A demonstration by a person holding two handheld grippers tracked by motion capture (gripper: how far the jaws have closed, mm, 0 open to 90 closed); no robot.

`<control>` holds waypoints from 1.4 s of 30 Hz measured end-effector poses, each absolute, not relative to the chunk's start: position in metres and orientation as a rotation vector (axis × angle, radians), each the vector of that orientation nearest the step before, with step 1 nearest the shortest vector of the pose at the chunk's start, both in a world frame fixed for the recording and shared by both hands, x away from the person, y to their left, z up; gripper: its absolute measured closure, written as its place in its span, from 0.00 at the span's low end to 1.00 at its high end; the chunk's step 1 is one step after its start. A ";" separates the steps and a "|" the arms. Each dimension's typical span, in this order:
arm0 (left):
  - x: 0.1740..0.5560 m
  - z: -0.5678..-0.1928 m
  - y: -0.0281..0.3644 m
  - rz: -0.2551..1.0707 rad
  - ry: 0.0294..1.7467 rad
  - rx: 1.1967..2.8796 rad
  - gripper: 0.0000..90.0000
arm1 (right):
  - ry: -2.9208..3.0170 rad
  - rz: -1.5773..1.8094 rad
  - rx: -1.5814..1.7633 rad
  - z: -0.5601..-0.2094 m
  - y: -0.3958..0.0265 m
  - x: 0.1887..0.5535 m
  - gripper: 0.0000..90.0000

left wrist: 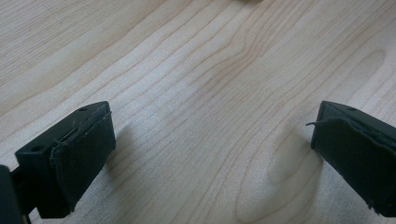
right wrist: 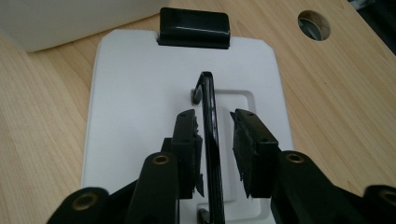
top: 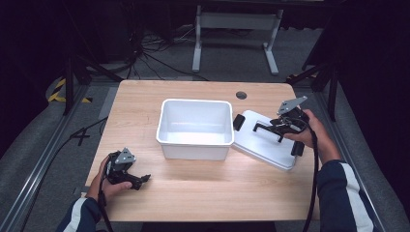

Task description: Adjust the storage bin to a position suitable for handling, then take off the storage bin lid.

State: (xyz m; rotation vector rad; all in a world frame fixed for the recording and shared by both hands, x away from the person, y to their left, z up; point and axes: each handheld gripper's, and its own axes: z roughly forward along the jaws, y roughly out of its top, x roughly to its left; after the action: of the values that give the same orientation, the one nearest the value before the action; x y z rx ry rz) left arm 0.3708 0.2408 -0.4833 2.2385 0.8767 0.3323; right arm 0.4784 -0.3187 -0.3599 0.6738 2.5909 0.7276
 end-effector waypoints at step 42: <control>0.367 -0.483 0.244 0.334 0.895 2.239 0.01 | 2.470 0.719 0.758 -0.327 -0.320 0.426 0.42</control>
State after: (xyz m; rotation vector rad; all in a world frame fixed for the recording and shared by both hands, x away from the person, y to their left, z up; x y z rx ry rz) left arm 0.3666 0.2437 -0.4828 2.2393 0.8952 0.3337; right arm 0.4257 -0.3204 -0.3265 0.7576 2.4703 0.7193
